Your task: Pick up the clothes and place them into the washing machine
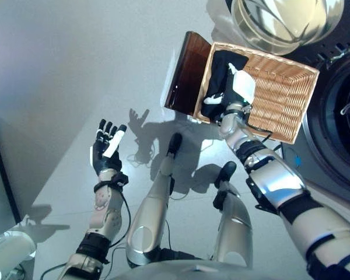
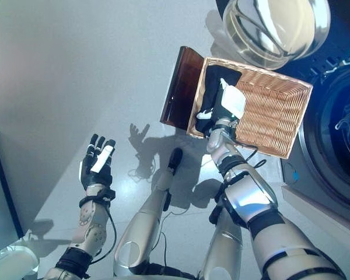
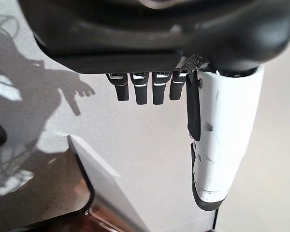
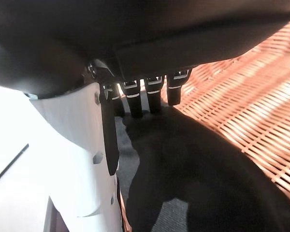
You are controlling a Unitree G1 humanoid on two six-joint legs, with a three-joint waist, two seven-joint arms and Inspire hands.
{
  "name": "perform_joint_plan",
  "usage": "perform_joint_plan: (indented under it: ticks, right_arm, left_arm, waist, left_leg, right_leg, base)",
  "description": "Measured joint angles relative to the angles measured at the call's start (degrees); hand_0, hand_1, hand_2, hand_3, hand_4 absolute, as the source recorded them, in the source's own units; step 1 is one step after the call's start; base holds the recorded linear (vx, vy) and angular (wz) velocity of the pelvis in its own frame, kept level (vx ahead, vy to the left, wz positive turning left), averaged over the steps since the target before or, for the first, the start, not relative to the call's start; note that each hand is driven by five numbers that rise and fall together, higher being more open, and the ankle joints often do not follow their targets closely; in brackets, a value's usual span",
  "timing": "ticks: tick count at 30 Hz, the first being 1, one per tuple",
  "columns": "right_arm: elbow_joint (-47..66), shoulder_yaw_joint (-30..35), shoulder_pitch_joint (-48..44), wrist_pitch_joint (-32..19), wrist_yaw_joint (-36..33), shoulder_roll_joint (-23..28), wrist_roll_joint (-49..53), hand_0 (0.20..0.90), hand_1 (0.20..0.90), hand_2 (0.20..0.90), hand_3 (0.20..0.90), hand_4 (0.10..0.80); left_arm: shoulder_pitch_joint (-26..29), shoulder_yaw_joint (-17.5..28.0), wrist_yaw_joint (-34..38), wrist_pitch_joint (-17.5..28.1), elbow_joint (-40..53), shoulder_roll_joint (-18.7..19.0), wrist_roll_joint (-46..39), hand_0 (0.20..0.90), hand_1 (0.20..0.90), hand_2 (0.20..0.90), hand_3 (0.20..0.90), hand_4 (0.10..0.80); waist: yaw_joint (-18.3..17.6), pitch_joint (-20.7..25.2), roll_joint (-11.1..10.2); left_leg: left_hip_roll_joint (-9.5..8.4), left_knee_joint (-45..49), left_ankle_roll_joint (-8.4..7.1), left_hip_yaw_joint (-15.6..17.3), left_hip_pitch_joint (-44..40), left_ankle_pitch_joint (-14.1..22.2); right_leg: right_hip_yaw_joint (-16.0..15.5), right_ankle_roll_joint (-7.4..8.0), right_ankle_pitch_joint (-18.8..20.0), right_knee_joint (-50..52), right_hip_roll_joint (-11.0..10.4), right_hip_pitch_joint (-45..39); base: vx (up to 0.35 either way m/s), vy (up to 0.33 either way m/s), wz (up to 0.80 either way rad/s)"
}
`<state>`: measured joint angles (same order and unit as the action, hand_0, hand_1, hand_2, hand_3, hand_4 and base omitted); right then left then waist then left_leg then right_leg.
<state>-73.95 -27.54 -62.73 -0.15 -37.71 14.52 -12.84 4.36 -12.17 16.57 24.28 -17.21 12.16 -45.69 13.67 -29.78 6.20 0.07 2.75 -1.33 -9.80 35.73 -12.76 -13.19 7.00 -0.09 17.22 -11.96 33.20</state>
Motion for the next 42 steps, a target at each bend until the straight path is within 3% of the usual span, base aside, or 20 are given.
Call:
perform_joint_plan:
  ticks: [15, 28, 29, 30, 31, 37, 42]
  right_arm:
    - [-1.7, 0.8, -6.0, -3.6, -4.9, 1.8, 2.6, 0.900, 0.900, 0.900, 0.900, 0.800]
    - [-1.9, 0.6, -10.9, -3.8, -6.5, 3.9, 3.1, 0.900, 0.900, 0.900, 0.900, 0.800]
    - [-2.2, 0.6, -11.1, -3.8, -6.5, 4.3, 3.2, 0.483, 0.483, 0.483, 0.483, 0.502]
    - [-2.2, 0.6, -11.2, -3.8, -6.5, 4.5, 3.3, 0.431, 0.431, 0.431, 0.431, 0.465]
    - [-2.3, 0.6, -11.6, -3.8, -6.7, 4.9, 3.4, 0.200, 0.200, 0.200, 0.200, 0.300]
    - [-3.9, 1.1, -13.9, -3.2, -7.1, 9.3, 4.3, 0.200, 0.200, 0.200, 0.200, 0.300]
    - [-4.4, 1.2, -14.7, -1.3, -6.8, 10.1, 4.4, 0.200, 0.200, 0.200, 0.200, 0.300]
  left_arm:
    - [0.3, -0.3, 0.9, 0.9, 6.8, 0.0, 0.0, 0.900, 0.900, 0.900, 0.900, 0.800]
    - [0.3, -0.5, 1.0, 1.1, 9.7, 0.0, -0.1, 0.900, 0.900, 0.900, 0.900, 0.800]
    - [0.3, -0.5, 1.0, 1.2, 10.1, 0.0, -0.1, 0.900, 0.900, 0.900, 0.900, 0.800]
    - [0.3, -0.5, 1.0, 1.2, 10.3, 0.0, -0.1, 0.900, 0.900, 0.900, 0.900, 0.800]
    - [0.3, -0.5, 1.1, 1.2, 10.7, 0.1, -0.1, 0.900, 0.900, 0.900, 0.900, 0.800]
    - [0.3, -0.9, 1.4, 1.2, 10.7, 0.1, -0.1, 0.900, 0.900, 0.900, 0.900, 0.800]
    - [0.3, -1.3, 1.7, 1.2, 10.7, 0.1, -0.3, 0.900, 0.900, 0.900, 0.900, 0.800]
  waist:
    - [-0.3, -0.1, 0.0]
    - [-0.2, -0.1, 0.1]
    - [-0.2, 0.0, 0.2]
    - [-0.2, 0.0, 0.2]
    - [-0.2, 0.0, 0.2]
    - [1.5, 0.0, 0.3]
    - [1.5, 0.0, 0.4]
  left_leg:
    - [0.09, 1.2, -0.97, 0.0, 9.4, -0.8]
    - [-0.31, 2.9, -1.11, -1.4, 15.1, -0.8]
    - [-0.80, 2.9, -1.15, -1.7, 15.3, -0.8]
    - [-0.78, 2.9, -1.20, -2.1, 15.5, -0.7]
    - [-0.97, 2.9, -1.20, -2.3, 15.8, -0.7]
    - [-1.29, 2.9, -1.20, -2.8, 15.9, -0.7]
    - [-1.99, 3.3, -1.51, -2.8, 15.8, -1.1]
  right_leg:
    - [1.3, -0.82, -1.1, 4.7, -0.3, 11.3]
    - [1.7, -1.28, -2.0, 9.3, -0.9, 18.3]
    - [1.6, -1.28, -2.2, 10.0, -1.2, 18.8]
    - [1.6, -1.29, -2.2, 10.2, -1.3, 19.0]
    - [1.7, -1.31, -2.3, 10.5, -1.5, 19.4]
    - [1.6, -1.31, -2.3, 10.6, -1.7, 19.4]
    - [1.6, -1.27, -2.5, 10.9, -2.3, 19.1]
  base:
    - [-0.017, 0.011, -0.01]
    - [-0.013, 0.004, 0.02]
    - [-0.004, 0.001, 0.12]
    - [-0.001, 0.007, 0.14]
    - [0.003, 0.001, 0.08]
    - [0.001, 0.002, 0.03]
    - [-0.002, 0.004, 0.04]
